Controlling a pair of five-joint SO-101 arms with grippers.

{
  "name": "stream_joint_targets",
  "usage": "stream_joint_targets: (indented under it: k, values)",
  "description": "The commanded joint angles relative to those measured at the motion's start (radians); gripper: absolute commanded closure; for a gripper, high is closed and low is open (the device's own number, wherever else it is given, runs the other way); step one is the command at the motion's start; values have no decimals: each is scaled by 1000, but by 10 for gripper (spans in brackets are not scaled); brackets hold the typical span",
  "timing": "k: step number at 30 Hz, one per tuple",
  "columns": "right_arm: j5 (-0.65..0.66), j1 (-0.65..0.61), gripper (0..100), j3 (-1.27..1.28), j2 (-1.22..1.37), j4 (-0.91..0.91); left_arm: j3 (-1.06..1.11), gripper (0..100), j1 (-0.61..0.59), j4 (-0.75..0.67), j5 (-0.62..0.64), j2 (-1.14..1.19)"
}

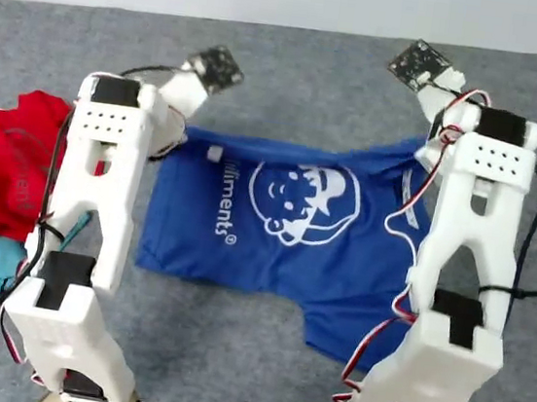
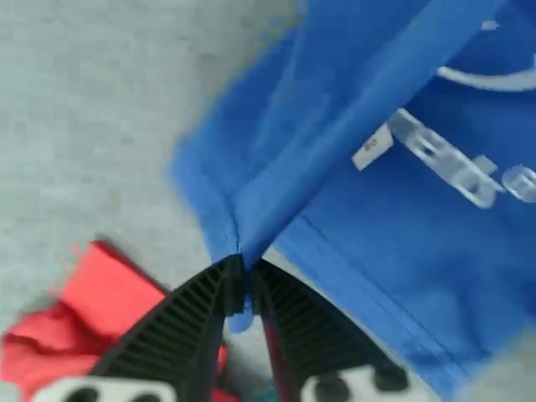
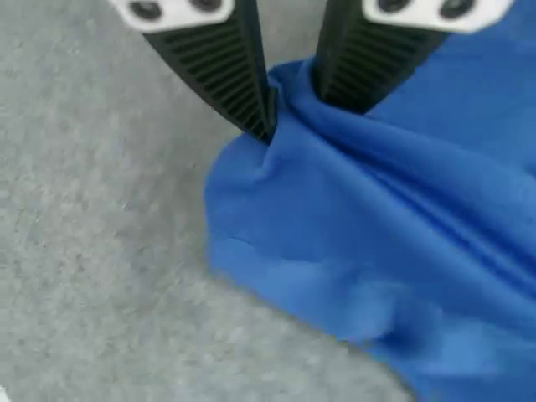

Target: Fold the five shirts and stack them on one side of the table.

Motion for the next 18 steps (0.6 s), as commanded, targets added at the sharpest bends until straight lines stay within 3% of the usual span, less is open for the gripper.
stream_joint_targets:
  k: [1,8,12,18]
  values:
    - [15,-7,989,-58,-110,150,-47,994,20,100,-26,-23]
    - [3,-8,989,-52,-196,407,-44,994,15,203,-51,-23]
    - [-18,-2,989,48,-272,412,-44,994,15,239,-61,-23]
    - [-18,-5,989,405,-466,403,-41,994,14,284,-98,-21]
